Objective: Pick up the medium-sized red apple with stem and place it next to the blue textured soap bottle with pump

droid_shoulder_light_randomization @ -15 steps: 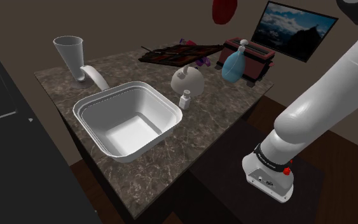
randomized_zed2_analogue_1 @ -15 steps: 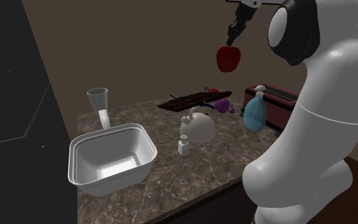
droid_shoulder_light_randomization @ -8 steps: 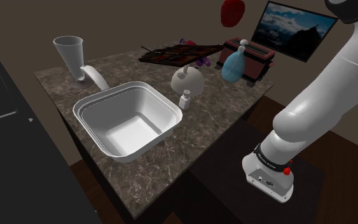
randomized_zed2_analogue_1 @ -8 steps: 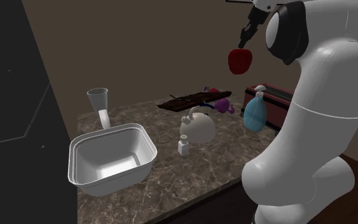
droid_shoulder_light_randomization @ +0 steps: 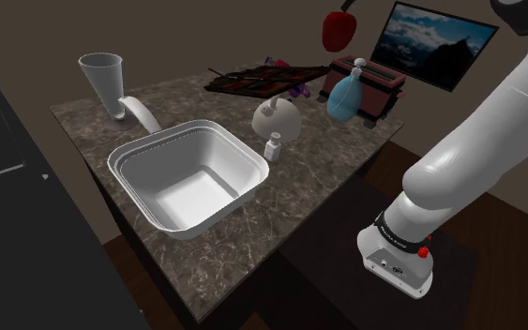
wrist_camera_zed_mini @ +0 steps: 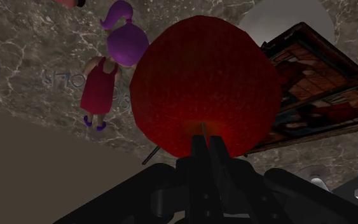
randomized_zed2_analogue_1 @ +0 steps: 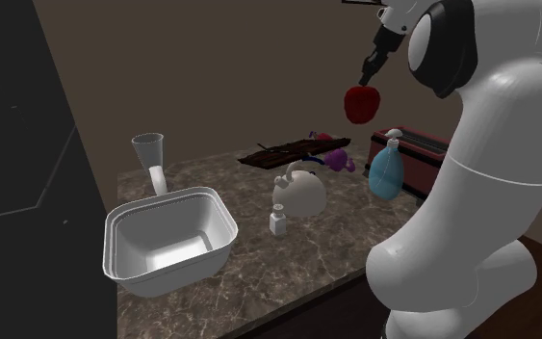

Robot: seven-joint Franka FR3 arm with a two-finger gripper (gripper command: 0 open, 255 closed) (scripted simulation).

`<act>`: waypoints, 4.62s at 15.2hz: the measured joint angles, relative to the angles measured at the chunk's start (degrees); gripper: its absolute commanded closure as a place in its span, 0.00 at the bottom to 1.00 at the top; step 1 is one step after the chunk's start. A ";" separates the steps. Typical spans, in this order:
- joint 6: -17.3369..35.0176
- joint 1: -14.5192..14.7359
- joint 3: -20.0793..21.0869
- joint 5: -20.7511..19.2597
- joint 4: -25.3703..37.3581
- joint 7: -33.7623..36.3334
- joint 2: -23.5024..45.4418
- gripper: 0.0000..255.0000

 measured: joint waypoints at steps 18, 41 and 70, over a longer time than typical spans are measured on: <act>13.64 0.41 0.59 0.48 -16.46 -3.70 -2.56 1.00; 29.60 0.93 0.70 5.69 -30.39 -11.03 0.75 1.00; 31.68 0.31 0.04 6.64 -33.89 -13.74 -0.18 0.00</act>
